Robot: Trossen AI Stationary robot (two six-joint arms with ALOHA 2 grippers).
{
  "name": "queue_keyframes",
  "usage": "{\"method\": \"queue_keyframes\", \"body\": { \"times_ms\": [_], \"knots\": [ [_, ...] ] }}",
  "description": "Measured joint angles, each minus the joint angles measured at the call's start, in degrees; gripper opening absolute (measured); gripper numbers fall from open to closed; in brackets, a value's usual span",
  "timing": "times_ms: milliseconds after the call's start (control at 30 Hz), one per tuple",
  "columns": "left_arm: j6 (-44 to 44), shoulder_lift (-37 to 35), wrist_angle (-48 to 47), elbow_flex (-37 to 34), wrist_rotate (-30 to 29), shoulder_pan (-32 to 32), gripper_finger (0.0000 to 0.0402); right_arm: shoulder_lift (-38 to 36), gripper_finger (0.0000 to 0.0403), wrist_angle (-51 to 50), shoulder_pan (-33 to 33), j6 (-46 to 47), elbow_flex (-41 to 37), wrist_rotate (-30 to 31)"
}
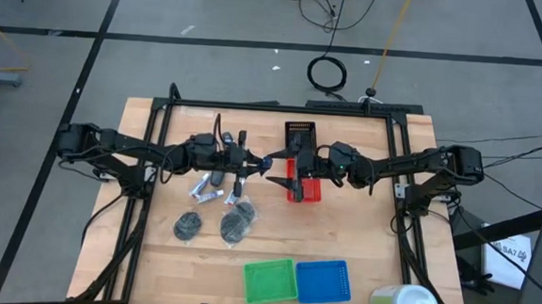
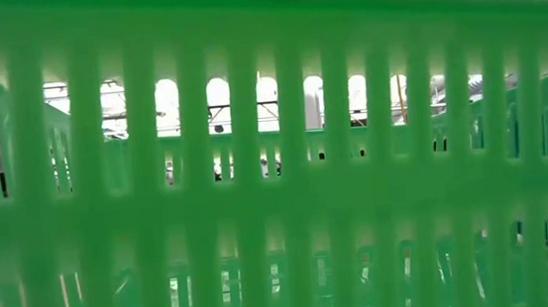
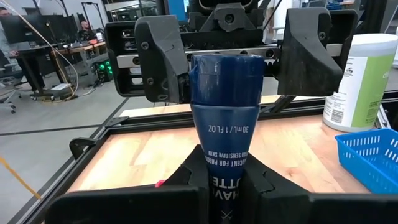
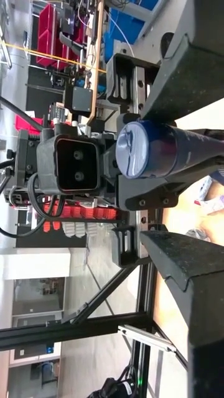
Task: Pick & Place Travel size toiletries
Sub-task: Put the dark blue shaving cream into the black bin
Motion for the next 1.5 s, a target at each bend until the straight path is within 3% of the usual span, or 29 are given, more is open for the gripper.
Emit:
{"method": "queue_keyframes", "body": {
  "times_ms": [200,367,567,700,933,1133,1500],
  "knots": [
    [-1.5,0.0,0.2,0.0,0.0,0.0,0.0008,3.8,0.0281,-0.6,0.0,0.0,2.4,-0.1],
    [-1.4,0.0,-1.0,-0.1,-0.2,-0.7,0.0024,6.5,0.0281,-1.4,0.0,-1.7,4.4,-0.1],
    [0.1,0.0,-1.4,-0.1,-0.2,-1.2,0.0014,5.0,0.0281,-2.6,0.0,-2.1,4.4,0.7],
    [0.2,0.0,-1.6,-0.1,-0.1,-1.1,0.0008,2.5,0.0281,-7.0,0.0,-3.7,4.4,4.6],
    [0.3,0.0,-1.8,-0.1,-0.2,-1.1,0.0030,1.7,0.0279,-9.8,0.2,-4.1,4.3,6.1],
    [0.3,0.0,-2.7,-0.1,-0.5,-1.1,0.0008,1.7,0.0246,-9.9,0.4,-4.1,4.3,5.9],
    [-0.5,0.0,-3.8,-0.1,-2.4,-1.2,0.0030,1.7,0.0157,-9.8,0.4,-3.8,4.3,3.0]
  ]
}}
